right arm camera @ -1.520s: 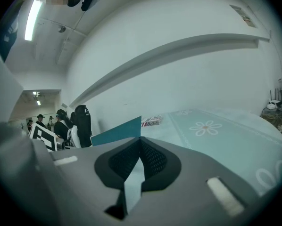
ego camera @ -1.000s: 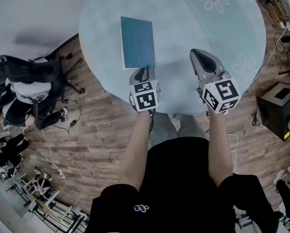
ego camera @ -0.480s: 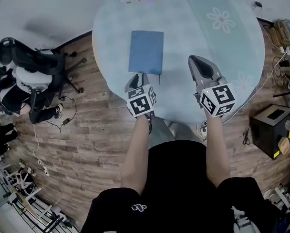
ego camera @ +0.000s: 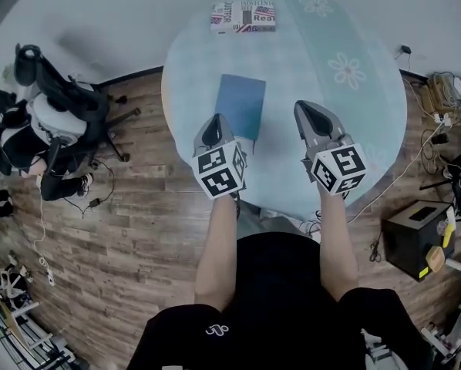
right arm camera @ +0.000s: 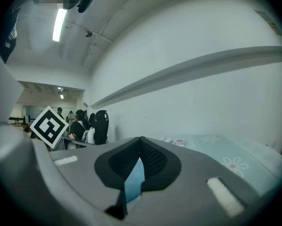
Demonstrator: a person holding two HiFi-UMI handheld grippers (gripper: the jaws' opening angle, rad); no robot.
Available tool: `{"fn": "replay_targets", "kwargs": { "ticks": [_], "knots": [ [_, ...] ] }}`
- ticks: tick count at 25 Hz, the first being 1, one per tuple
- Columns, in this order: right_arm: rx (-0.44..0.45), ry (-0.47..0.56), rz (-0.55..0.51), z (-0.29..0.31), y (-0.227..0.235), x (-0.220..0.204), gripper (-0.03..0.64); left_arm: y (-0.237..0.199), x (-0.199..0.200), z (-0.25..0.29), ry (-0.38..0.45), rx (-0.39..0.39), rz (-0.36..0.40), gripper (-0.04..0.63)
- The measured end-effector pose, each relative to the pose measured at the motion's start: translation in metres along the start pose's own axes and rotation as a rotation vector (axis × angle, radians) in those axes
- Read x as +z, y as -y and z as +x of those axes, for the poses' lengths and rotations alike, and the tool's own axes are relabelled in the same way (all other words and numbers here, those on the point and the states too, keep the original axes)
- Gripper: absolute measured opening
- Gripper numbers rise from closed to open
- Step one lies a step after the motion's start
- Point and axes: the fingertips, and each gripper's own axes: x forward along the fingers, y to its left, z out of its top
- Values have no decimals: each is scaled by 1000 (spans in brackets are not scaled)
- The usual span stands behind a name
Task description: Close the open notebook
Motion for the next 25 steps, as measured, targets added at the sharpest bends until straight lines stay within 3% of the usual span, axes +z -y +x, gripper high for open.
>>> {"fn": "replay_targets", "kwargs": {
  "ticks": [6, 9, 16, 25],
  "knots": [
    [-3, 81, -41, 1, -9, 46, 11, 35, 64, -26, 182, -166, 2, 3],
    [-1, 110, -57, -1, -10, 64, 11, 53, 93, -40, 265, -204, 28, 3],
    [10, 148, -88, -1, -11, 94, 11, 69, 138, -66, 397, -187, 138, 3],
    [36, 180, -115, 5, -14, 113, 11, 61, 155, -72, 431, -158, 153, 3]
  ]
}}
